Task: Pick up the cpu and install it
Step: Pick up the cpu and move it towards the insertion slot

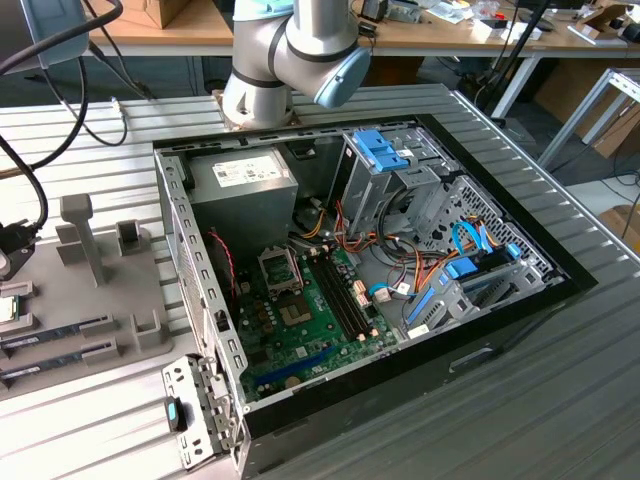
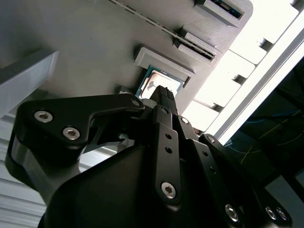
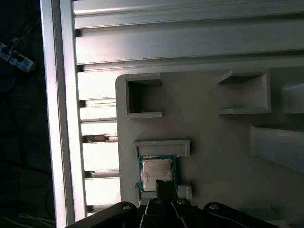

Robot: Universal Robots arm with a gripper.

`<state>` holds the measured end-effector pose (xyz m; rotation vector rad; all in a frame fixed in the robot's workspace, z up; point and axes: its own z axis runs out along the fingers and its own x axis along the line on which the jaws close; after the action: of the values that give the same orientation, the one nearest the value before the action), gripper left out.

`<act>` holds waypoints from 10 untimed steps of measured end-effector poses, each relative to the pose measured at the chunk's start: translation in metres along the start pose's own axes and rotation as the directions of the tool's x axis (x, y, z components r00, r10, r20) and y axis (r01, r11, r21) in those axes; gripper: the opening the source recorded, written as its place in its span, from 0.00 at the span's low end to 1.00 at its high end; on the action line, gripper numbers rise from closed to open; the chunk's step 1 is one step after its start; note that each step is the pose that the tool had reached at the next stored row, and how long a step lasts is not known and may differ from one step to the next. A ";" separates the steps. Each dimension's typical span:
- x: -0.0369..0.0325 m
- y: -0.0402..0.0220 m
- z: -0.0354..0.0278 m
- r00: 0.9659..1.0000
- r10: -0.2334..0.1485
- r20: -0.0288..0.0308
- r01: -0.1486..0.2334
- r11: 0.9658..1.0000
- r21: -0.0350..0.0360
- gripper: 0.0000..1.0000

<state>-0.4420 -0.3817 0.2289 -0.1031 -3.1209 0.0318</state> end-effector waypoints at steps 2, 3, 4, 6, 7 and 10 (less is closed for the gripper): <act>0.0000 0.0000 0.0000 1.000 0.000 0.000 0.000 1.000 0.000 0.17; 0.0000 0.0000 0.0001 1.000 0.000 0.000 0.000 1.000 0.000 0.24; 0.0000 0.0000 0.0001 1.000 0.000 0.000 0.000 1.000 0.000 0.29; 0.0000 0.0000 0.0001 1.000 0.000 0.000 0.000 1.000 0.000 0.47; 0.0000 0.0000 0.0001 1.000 0.000 0.000 0.000 1.000 0.000 0.47; 0.0000 0.0000 0.0002 1.000 0.000 0.000 0.000 1.000 0.000 0.54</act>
<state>-0.4420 -0.3817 0.2288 -0.1031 -3.1210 0.0319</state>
